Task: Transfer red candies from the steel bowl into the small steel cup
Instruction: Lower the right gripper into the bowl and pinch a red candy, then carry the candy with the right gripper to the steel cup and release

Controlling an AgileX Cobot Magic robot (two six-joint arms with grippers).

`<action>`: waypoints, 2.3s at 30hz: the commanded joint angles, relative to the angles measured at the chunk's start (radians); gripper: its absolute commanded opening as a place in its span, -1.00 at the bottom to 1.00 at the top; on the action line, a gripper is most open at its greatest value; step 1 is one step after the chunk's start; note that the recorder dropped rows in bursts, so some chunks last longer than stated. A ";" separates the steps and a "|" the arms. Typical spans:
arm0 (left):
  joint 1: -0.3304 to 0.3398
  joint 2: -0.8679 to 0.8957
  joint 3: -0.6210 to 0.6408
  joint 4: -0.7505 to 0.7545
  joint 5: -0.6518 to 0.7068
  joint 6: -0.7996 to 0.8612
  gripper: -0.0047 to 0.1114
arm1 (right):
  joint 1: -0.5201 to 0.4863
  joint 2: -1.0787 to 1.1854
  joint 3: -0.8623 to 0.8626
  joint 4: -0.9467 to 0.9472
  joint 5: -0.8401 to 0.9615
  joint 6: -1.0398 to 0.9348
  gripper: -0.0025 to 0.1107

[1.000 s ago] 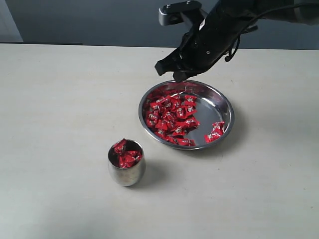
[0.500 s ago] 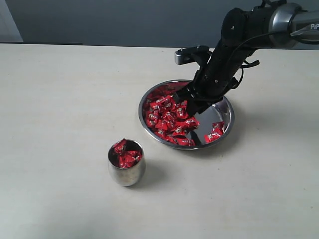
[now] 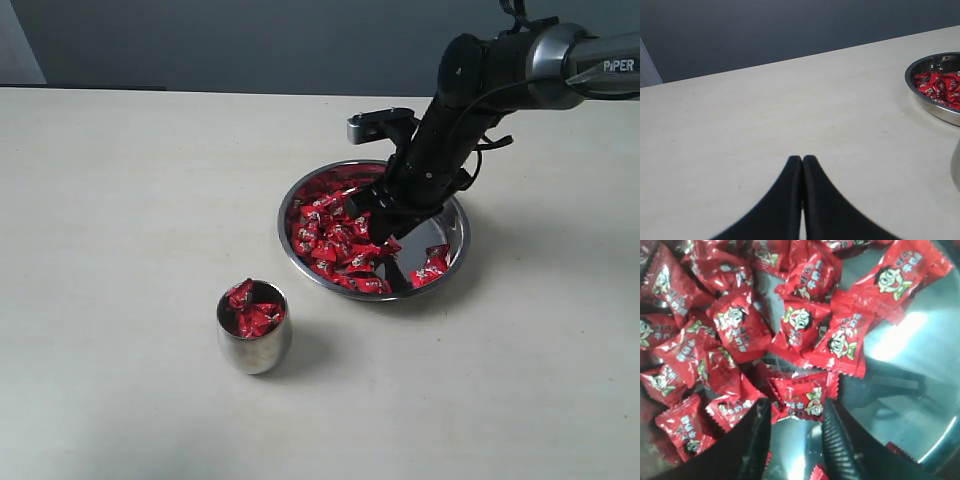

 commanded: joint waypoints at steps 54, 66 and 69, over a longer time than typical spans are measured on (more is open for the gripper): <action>-0.007 -0.004 -0.001 -0.001 -0.007 -0.006 -0.91 | 0.111 -0.212 0.002 0.311 0.131 -0.236 -0.97; -0.007 -0.004 -0.001 -0.004 -0.007 -0.017 -0.91 | 0.244 -0.212 0.002 0.324 0.202 -0.286 -0.97; -0.007 -0.004 -0.001 -0.004 -0.007 -0.017 -0.91 | 0.262 -0.212 0.002 0.308 0.222 -0.286 -0.97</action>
